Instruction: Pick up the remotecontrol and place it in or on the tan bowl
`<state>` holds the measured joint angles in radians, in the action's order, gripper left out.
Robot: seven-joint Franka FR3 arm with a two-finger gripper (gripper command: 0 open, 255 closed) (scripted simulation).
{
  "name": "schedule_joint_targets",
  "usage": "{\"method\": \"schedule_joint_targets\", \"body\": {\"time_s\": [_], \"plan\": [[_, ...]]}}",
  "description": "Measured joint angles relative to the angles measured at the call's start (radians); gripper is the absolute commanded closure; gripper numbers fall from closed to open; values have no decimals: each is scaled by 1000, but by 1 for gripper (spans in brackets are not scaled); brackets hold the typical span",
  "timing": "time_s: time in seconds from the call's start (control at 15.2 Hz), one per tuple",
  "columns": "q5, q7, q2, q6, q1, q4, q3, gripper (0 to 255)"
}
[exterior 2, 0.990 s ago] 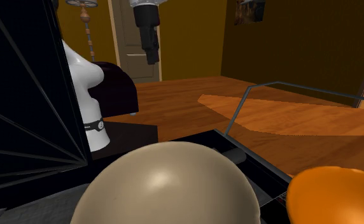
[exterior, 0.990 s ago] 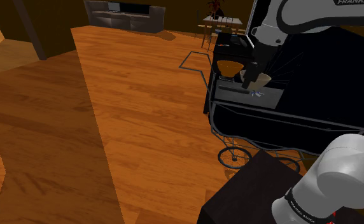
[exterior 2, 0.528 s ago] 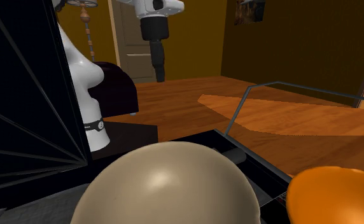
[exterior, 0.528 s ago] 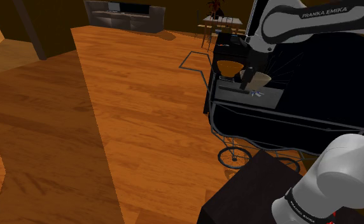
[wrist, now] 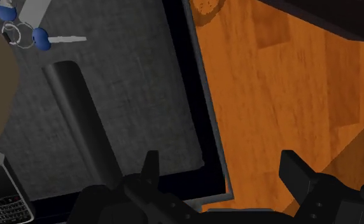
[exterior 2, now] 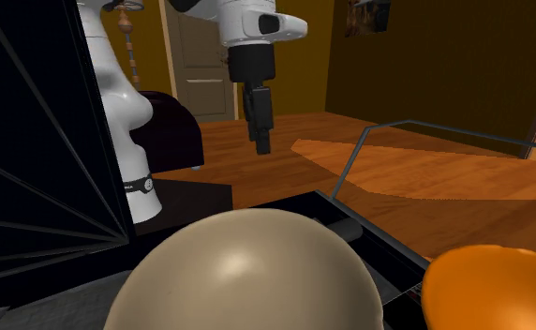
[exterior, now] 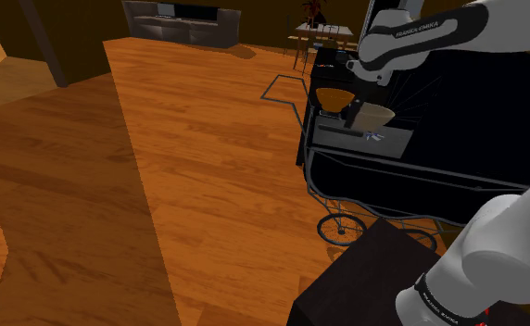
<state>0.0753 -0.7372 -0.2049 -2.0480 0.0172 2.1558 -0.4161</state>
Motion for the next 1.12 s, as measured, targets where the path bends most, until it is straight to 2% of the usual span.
{"method": "schedule_joint_targets", "body": {"time_s": [0.33,0.73,1.12], "plan": [[-87,-188,207,-45,-12,-147,-62,0],[-210,-376,463,-41,-70,-380,-67,0],[-245,-423,532,-87,-95,-395,-58,0]]}}
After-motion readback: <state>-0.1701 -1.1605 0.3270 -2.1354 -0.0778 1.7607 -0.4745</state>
